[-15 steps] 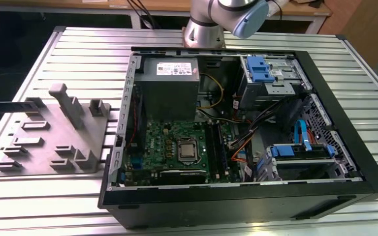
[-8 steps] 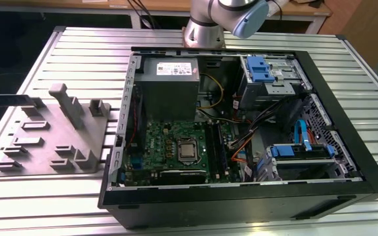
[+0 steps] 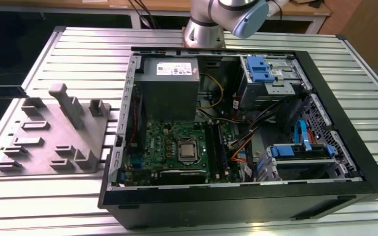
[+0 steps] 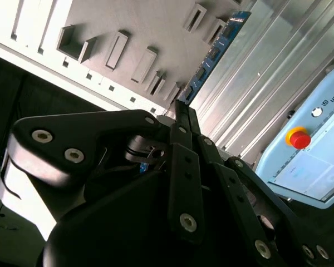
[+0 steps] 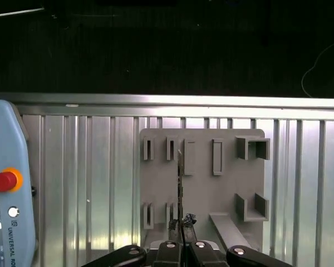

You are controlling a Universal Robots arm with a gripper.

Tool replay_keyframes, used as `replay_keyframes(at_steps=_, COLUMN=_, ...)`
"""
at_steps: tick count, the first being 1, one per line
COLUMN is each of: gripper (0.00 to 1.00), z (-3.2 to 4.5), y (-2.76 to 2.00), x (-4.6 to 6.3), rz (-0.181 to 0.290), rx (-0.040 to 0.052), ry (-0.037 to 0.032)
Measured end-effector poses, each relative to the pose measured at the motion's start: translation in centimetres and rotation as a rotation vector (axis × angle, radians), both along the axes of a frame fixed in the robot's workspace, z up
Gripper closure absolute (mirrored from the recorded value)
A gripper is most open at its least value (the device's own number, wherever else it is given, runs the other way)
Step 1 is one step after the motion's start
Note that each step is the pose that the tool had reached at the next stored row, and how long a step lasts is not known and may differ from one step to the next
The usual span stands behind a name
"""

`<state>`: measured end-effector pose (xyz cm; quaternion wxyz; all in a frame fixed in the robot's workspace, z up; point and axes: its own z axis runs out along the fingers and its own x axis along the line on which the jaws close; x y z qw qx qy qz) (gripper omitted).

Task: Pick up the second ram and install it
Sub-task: 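Pick up the second ram and move it above second insertion slot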

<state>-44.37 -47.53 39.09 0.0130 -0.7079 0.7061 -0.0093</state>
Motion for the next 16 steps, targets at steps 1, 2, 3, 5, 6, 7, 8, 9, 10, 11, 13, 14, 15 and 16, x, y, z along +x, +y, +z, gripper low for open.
replay_keyframes(at_steps=1, gripper=0.88, z=0.19, y=0.00, x=0.00, rz=0.000, rx=0.0000, ry=0.0000)
replay_keyframes(at_steps=2, gripper=0.88, z=0.37, y=0.00, x=0.00, rz=0.000, rx=0.0000, ry=0.0001)
replay_keyframes(at_steps=3, gripper=0.88, z=0.53, y=0.00, x=0.00, rz=0.000, rx=0.0000, ry=0.0000)
replay_keyframes(at_steps=5, gripper=0.88, z=0.71, y=0.00, x=0.00, rz=0.000, rx=0.0001, ry=-0.0001)
replay_keyframes(at_steps=6, gripper=0.88, z=0.71, y=0.00, x=0.00, rz=0.000, rx=0.0002, ry=-0.0002)
replay_keyframes(at_steps=7, gripper=0.88, z=0.72, y=0.00, x=0.00, rz=0.000, rx=0.0002, ry=-0.0003)
replay_keyframes(at_steps=8, gripper=0.88, z=0.73, y=0.00, x=0.00, rz=0.000, rx=0.0001, ry=-0.0001)
replay_keyframes(at_steps=9, gripper=0.88, z=0.75, y=0.00, x=0.00, rz=0.000, rx=0.0000, ry=0.0001)
replay_keyframes(at_steps=10, gripper=0.88, z=0.75, y=0.00, x=0.00, rz=0.000, rx=0.0000, ry=0.0000)
replay_keyframes(at_steps=11, gripper=0.88, z=0.75, y=0.00, x=0.00, rz=0.000, rx=0.0000, ry=-0.0001)
replay_keyframes(at_steps=13, gripper=0.88, z=0.76, y=0.01, x=0.02, rz=0.000, rx=0.0000, ry=0.0000)
replay_keyframes(at_steps=14, gripper=0.88, z=0.78, y=0.01, x=0.07, rz=0.000, rx=-0.0002, ry=0.0003)
replay_keyframes(at_steps=15, gripper=0.88, z=0.77, y=0.01, x=0.12, rz=0.000, rx=-0.0001, ry=0.0002)
replay_keyframes(at_steps=16, gripper=0.88, z=0.76, y=0.00, x=0.20, rz=0.000, rx=0.0000, ry=0.0001)
